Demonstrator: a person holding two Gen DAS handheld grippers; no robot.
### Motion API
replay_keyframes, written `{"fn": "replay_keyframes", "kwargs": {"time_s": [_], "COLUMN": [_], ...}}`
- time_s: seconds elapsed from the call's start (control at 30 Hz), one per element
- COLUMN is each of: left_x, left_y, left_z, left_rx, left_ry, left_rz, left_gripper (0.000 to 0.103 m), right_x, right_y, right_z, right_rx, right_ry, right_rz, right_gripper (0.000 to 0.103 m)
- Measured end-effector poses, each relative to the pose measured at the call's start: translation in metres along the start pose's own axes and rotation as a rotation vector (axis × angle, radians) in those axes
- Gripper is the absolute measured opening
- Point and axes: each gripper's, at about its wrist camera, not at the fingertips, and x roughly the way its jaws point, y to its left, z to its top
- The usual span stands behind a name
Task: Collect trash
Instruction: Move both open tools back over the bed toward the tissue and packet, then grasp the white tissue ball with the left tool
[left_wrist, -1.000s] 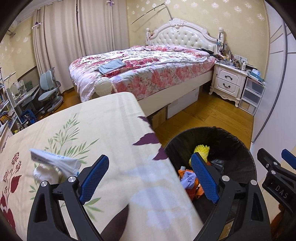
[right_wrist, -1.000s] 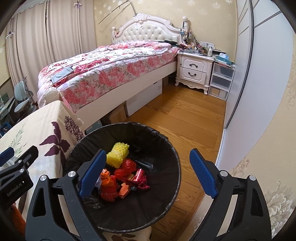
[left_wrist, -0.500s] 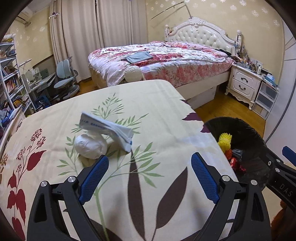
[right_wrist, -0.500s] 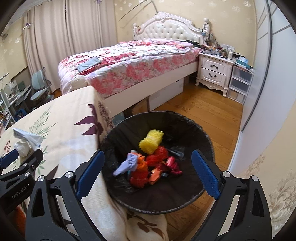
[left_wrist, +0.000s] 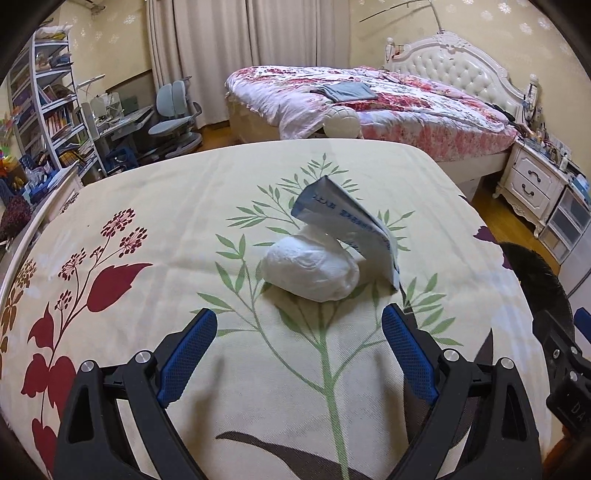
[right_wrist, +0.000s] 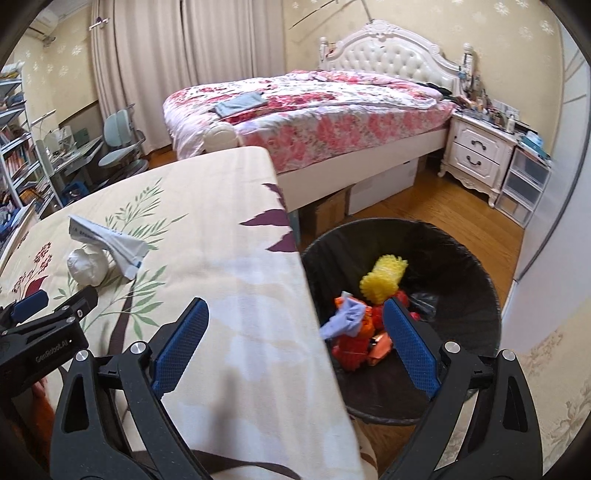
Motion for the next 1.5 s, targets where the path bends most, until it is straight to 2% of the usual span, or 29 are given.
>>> {"fn": "replay_keyframes", "kwargs": {"time_s": [0.17,0.57,0.9,1.23,1.4,1.5], "left_x": [0.008,0.022,0.024,0.024,0.025,0.027], "left_y": [0.004,0.008,0.016,0.032,0.032,0.029], "left_z": [0.009,0.021,0.022,0.020,0.022,0.024], "left_rx": [-0.001,0.034,0.033,0.010,0.011,0.020], "left_ry": [-0.003,0.007,0.014,0.021,0.014,0.014], "left_rz": [0.026,0.007,-0.033,-0.021,-0.031,-0.027], "left_gripper": [0.090,0.090,0.059,0.059,0.074,0.075], "right_x": [0.008,0.018,0.021,0.023,0.022,0.024], "right_y": [0.020,0.042,0.045,0.056,0.055,0.053], "right_z": [0.006,0.010,0.011,0.011,0.011,0.011], "right_rx": [-0.044,-0.086,-0.093,-0.112,-0.104,-0.097], "right_ry": [0.011,0.032,0.038,0.039,0.038,0.041], "right_rz": [0.031,0.058,0.063,0.077,0.077,0.078], "right_gripper": [0.093,0.093,0.093,0.093,0.093,0.093]}}
